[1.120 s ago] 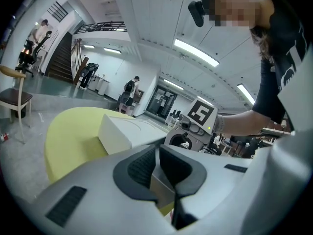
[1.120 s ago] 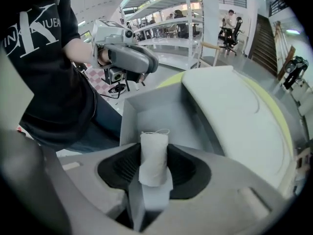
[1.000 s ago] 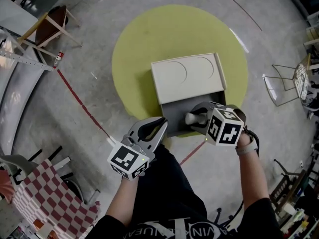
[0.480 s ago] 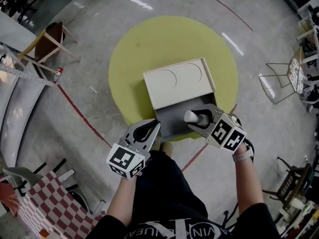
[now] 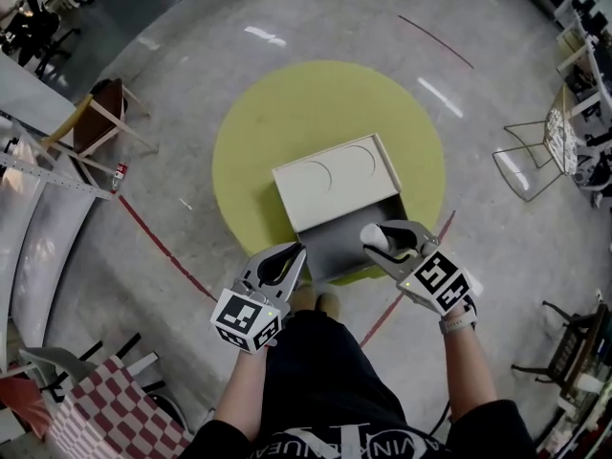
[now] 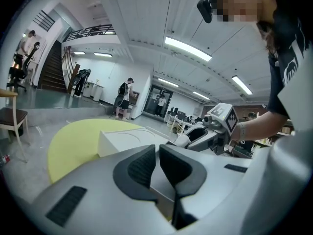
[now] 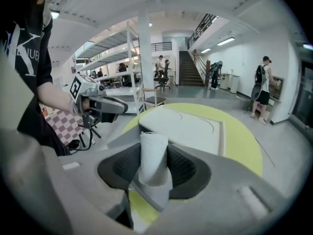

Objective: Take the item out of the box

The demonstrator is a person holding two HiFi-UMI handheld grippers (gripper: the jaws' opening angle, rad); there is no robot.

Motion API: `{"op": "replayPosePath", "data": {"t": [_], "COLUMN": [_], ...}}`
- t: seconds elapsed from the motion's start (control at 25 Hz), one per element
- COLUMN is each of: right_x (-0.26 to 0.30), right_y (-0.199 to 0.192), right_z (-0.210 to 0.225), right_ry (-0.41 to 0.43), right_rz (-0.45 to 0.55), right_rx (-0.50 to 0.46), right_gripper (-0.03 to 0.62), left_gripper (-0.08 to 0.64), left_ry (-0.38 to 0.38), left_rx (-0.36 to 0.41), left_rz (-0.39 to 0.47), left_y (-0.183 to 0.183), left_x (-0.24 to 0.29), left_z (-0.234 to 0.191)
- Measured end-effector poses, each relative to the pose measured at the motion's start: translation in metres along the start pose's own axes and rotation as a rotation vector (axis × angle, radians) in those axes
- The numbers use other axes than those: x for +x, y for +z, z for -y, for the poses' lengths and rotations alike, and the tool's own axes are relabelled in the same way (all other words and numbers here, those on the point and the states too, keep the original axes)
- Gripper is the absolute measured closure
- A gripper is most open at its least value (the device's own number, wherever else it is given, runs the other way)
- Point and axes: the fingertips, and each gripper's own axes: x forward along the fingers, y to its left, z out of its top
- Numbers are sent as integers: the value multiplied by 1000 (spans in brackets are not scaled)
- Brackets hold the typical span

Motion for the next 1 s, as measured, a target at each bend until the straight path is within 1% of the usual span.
{"op": "replayPosePath", "data": {"t": [0.16,0.28,0.52,0.76,1.0], "right_x": [-14,-21,-26,-38,-44], "right_y": [8,15,27,35,44], "right_z": [2,1,-5,-8,-11], "right_ry": [-46,-89,-152,-168,-192], "right_rz": [99,148,214,260,292], "right_rx": [79,75,86,125,134], "right_gripper": [431,431,431,431,431], "left_gripper": [529,529,529,530,529], "left_ry": [-4,-7,0,-4,-13], "left_rx": [17,25,44,56,72], "left_rz": [5,15,37,62,74], "left_y": [9,16,29,46,55], "left_x": [-1,-2,-6,-9,-10], "left_z": [2,4,2,6,10]}}
